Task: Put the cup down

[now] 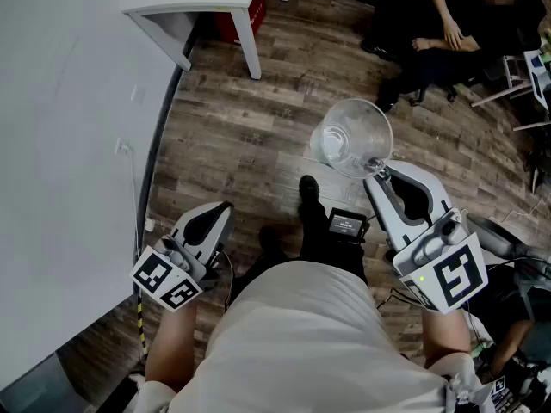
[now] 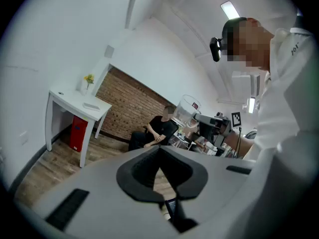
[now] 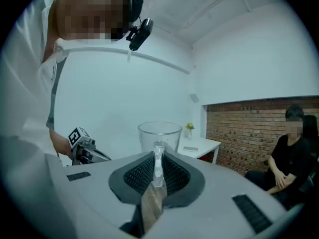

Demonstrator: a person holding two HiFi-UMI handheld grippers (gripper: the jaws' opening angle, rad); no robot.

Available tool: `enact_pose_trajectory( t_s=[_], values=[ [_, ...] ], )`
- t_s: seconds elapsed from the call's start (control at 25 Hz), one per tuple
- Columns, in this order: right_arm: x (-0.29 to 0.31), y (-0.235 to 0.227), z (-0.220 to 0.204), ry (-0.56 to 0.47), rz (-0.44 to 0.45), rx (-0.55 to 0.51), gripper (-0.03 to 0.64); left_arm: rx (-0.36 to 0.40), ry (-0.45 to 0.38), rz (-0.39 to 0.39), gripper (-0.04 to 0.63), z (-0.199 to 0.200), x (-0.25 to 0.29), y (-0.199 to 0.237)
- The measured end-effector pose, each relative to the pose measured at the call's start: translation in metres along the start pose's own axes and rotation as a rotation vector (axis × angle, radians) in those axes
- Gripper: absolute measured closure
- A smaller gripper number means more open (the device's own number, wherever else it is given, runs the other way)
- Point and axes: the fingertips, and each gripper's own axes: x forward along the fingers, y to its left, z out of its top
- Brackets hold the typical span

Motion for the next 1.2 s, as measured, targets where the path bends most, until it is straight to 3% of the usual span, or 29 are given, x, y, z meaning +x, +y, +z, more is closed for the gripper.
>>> enact_pose_trajectory(
  t_s=[0.12, 0.24, 0.6, 0.76, 0.88, 0.96, 1.2],
  values=[
    [-0.023, 0.031, -0.001, 0.036, -0.01, 0.025, 0.574, -0.032, 0.019, -0.021, 0.588, -0.012, -0.022, -0.024],
    [-0.04, 0.048, 0.002, 0.032, -0.009, 0.029, 0.574, -0.016, 0.009, -0.027, 0.588, -0.012, -0.038, -0.043],
    [-0.077, 0.043, 0.012, 0.002, 0.032, -0.008, 0.574, 0.026, -0.126, 0.034, 0.588, 0.002, -0.041, -0.088],
    [-0.087, 0.04, 0.011, 0.0, 0.042, -0.023, 0.574, 0.131, -0.162, 0.058, 0.581, 0.011, -0.037, -0.109],
    [-0.092, 0.04, 0.008, 0.003, 0.048, -0.028, 0.574, 0.248, -0.194, 0.089, 0.464, 0.022, -0.037, -0.123],
    [-0.094, 0.04, 0.007, 0.001, 0.049, -0.028, 0.574, 0.303, -0.206, 0.095, 0.428, 0.028, -0.037, -0.132],
    [-0.101, 0.036, 0.005, -0.008, 0.058, -0.021, 0.574, 0.315, -0.226, 0.085, 0.425, 0.037, -0.033, -0.149]
  ],
)
